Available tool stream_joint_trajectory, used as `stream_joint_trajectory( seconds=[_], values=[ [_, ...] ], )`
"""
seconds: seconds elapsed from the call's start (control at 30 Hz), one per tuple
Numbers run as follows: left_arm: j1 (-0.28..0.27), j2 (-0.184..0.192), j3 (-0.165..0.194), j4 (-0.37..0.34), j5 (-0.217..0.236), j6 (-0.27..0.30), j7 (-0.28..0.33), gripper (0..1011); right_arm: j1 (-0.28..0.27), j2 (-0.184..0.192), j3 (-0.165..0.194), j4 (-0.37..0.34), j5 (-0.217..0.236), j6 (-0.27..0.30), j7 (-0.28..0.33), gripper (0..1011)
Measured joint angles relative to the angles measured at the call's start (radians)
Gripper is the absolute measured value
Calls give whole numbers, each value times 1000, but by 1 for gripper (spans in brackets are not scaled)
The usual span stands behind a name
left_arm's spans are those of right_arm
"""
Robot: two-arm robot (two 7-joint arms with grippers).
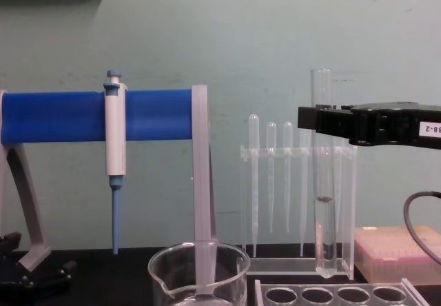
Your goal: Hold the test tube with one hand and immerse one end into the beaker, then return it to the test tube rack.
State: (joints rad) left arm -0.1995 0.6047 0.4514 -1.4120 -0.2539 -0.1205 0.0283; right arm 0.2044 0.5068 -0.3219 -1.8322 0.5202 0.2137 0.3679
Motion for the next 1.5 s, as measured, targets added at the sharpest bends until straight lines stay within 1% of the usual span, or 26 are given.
stream_joint_trajectory(
  seconds=[0.2,0.3,0.5,0.53,0.57,0.6,0.67,0.7,0.87,0.97,1.1,1.2,1.33,1.43,1.5],
  values=[
    [0,0,0,0,0,0,0,1000,1,0,-1,0,0,0,-1,224],
    [0,0,0,0,0,0,0,1000,12,-1,-9,0,1,0,-1,224],
    [0,0,0,0,0,0,0,1000,66,-26,-48,12,5,0,3,224],
    [0,0,0,0,0,0,0,1000,89,-37,-64,22,5,-1,7,224],
    [0,0,0,0,0,0,0,1000,99,-43,-72,28,4,-1,10,224],
    [0,0,0,0,0,0,0,1000,121,-56,-88,42,2,-3,15,224],
    [0,0,0,0,0,0,0,1000,141,-70,-104,57,1,-4,20,224],
    [0,0,0,0,0,0,0,1000,160,-84,-120,77,-1,-7,24,224],
    [0,0,0,0,0,0,0,1000,200,-121,-158,130,-6,-22,35,224],
    [0,0,0,0,0,0,0,1000,219,-141,-185,178,-18,-42,43,224],
    [0,0,0,0,0,0,0,1000,226,-155,-200,217,-24,-65,57,224],
    [0,0,0,0,0,0,0,1000,226,-167,-215,266,-34,-101,71,225],
    [0,0,0,0,0,0,0,1000,224,-175,-226,305,-47,-134,88,224],
    [0,0,0,0,0,0,0,1000,224,-186,-240,355,-60,-169,112,224],
    [0,0,0,0,0,0,0,1000,223,-190,-245,370,-65,-176,119,224]
  ],
)
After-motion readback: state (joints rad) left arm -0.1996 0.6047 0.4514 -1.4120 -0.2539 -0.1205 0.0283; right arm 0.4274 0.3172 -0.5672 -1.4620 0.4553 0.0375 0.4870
